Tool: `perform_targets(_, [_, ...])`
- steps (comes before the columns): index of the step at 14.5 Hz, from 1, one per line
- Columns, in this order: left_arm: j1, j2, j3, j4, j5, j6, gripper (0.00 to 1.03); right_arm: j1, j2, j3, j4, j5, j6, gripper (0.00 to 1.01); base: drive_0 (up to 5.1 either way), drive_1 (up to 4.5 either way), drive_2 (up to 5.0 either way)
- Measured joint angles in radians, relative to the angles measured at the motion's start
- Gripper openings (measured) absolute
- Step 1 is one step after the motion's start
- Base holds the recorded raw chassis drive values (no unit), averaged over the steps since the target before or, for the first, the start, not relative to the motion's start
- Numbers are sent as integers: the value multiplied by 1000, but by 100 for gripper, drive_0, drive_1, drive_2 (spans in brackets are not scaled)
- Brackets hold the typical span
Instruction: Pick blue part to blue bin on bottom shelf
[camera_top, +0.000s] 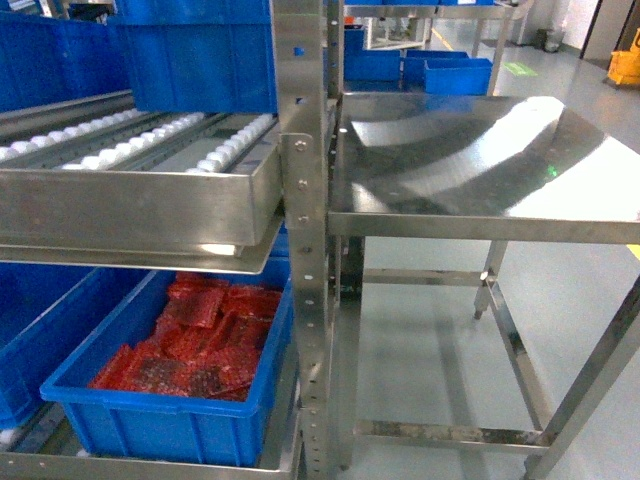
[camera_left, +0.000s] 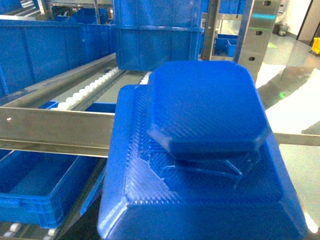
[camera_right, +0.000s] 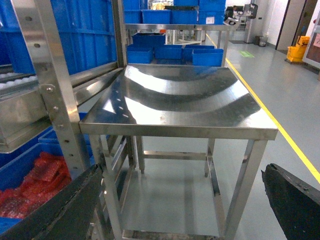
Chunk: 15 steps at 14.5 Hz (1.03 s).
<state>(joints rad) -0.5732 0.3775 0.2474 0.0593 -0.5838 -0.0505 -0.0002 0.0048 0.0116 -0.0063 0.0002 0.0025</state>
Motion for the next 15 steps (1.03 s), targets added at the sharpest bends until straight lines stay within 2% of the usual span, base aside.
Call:
perform_targets(10, [0, 0, 0, 0, 0, 0, 43, 0, 0, 0, 0, 0, 0, 98, -502, 234, 234])
perform_targets(15, [0, 0, 0, 0, 0, 0, 43, 0, 0, 0, 3, 0, 0, 98, -480, 339, 165])
